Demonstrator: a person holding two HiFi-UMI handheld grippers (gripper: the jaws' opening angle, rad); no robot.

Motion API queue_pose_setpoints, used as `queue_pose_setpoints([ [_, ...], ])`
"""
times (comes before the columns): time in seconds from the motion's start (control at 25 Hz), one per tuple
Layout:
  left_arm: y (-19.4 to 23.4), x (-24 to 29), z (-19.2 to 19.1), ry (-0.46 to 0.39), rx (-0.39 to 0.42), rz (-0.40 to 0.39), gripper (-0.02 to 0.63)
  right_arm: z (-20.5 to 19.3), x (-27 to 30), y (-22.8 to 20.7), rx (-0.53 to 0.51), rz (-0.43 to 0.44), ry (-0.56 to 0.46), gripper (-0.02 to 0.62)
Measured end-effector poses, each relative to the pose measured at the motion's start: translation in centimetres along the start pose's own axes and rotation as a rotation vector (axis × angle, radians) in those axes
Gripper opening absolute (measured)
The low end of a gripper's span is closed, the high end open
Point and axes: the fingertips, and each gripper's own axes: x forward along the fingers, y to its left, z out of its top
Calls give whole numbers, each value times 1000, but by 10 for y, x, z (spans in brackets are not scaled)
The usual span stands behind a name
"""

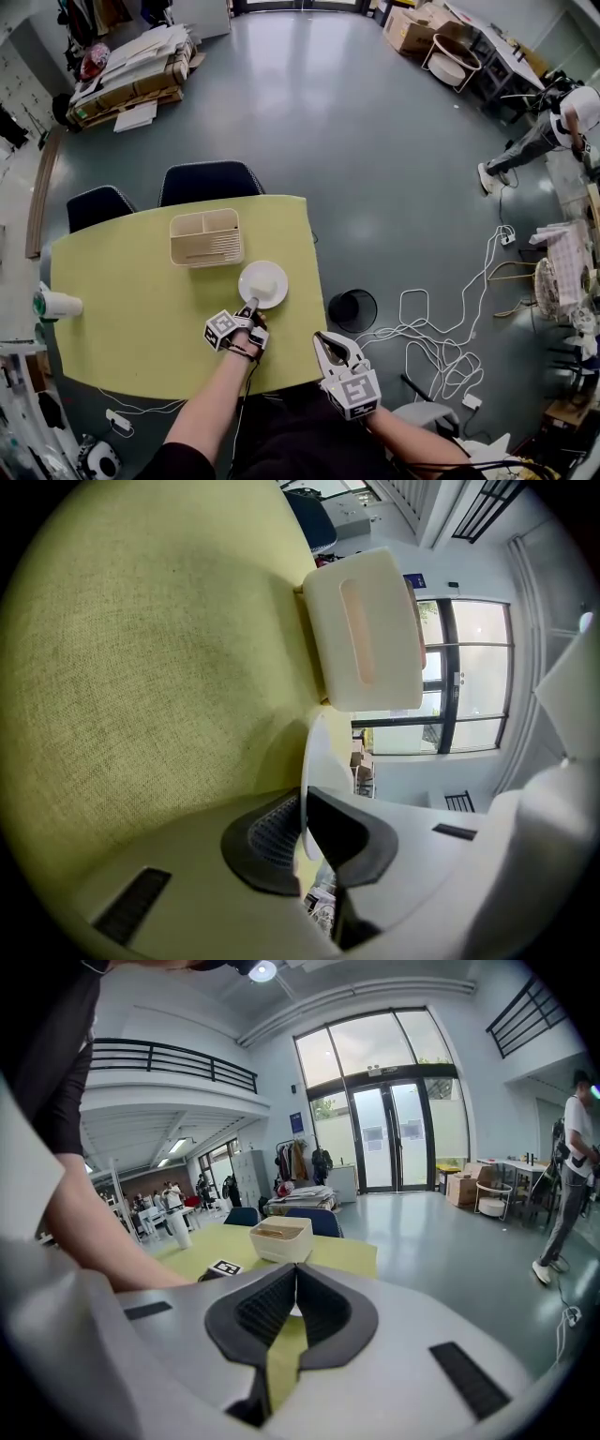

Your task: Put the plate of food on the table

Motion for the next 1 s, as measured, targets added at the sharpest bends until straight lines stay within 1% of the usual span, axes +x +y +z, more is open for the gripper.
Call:
queue_pose_setpoints([
  [0.16, 4, 1, 1, -23, -21, 30, 30, 0, 0, 0, 1, 1, -3, 12],
  [0.24, 2, 1, 3, -36, -25, 33, 78, 0, 0, 0, -2, 2, -5, 12],
  [0.36, -2, -2, 4, -54, -12, 54, 110, 0, -1, -1, 1, -4, -7, 12],
  [0.56, 2, -12, 12, -112, 45, 155, 118, 3, -4, -5, 3, -14, -16, 12],
  [0.72, 12, -22, 19, -158, 95, 263, 118, 2, -6, -5, 8, -19, -13, 12],
  [0.84, 15, -30, 28, -201, 158, 326, 120, 3, -6, -6, 13, -27, -12, 12],
  [1.0, 18, -40, 35, -234, 252, 408, 126, 0, -6, -6, 14, -30, -2, 12],
])
